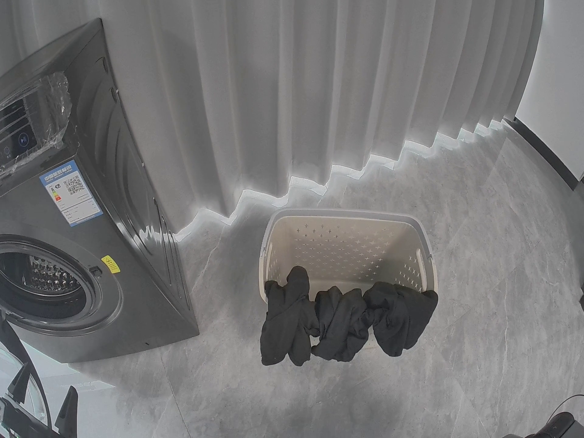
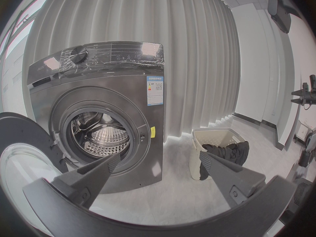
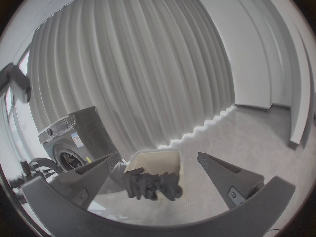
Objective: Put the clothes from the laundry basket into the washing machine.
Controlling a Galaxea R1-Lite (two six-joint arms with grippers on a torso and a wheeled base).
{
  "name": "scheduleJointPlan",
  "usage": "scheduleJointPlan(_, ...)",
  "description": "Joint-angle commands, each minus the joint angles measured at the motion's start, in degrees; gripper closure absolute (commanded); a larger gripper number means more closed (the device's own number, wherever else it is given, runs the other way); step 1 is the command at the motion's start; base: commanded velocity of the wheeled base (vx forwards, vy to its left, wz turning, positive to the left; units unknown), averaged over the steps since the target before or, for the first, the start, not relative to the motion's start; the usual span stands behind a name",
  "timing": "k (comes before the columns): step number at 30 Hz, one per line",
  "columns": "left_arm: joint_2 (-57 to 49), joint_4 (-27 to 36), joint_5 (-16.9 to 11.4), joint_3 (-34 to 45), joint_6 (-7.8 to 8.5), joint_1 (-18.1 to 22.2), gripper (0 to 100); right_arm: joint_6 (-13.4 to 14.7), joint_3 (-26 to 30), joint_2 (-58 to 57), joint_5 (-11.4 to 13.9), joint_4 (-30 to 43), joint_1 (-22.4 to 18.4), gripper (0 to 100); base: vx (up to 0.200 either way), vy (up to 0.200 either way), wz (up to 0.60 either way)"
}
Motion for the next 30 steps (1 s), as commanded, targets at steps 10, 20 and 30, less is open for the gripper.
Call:
scheduleJointPlan(10,-1.0,0.0,0.0,1.0,0.05,0.0,0,5.0,-2.8,41.6,4.1,-11.1,7.0,0,0.000,0.000,0.00)
scheduleJointPlan(20,-1.0,0.0,0.0,1.0,-0.04,0.0,0,4.5,-3.1,49.7,4.1,-11.3,8.1,0,0.000,-0.160,0.00)
scheduleJointPlan(30,-1.0,0.0,0.0,1.0,0.14,0.0,0,2.6,-2.9,62.5,4.0,-21.4,9.0,0,0.000,-0.020,0.00)
